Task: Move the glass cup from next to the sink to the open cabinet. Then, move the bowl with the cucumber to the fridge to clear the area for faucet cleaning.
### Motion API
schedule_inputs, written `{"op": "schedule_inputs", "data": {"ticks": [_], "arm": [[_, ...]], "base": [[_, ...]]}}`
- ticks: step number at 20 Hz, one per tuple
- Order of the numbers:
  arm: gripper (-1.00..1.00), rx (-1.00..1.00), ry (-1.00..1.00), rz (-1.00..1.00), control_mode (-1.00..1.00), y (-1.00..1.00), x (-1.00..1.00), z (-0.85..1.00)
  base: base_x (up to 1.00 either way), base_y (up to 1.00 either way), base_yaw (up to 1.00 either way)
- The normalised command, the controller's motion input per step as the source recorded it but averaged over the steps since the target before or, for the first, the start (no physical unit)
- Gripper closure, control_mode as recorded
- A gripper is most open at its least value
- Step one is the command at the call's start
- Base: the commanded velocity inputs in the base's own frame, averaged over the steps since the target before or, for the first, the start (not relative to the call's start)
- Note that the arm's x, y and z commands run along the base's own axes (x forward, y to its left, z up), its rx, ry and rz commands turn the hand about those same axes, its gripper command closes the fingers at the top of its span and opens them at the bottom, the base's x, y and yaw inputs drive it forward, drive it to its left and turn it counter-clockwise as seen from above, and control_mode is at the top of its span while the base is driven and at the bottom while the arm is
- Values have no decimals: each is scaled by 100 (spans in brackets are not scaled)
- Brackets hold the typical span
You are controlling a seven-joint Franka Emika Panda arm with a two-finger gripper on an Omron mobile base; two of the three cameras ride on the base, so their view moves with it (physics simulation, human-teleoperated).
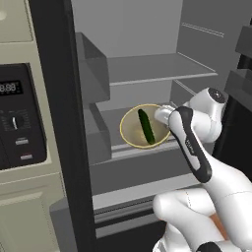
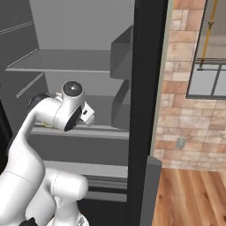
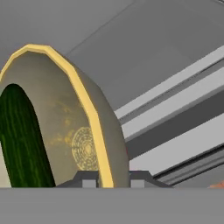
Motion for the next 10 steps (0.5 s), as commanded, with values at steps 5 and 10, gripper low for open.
{"op": "schedule_inputs", "data": {"ticks": [5, 10], "arm": [[100, 23, 0, -40, -100, 30, -1, 2], [100, 33, 1, -43, -100, 2, -6, -3]], "base": [[0, 0, 0], [0, 0, 0]]}}
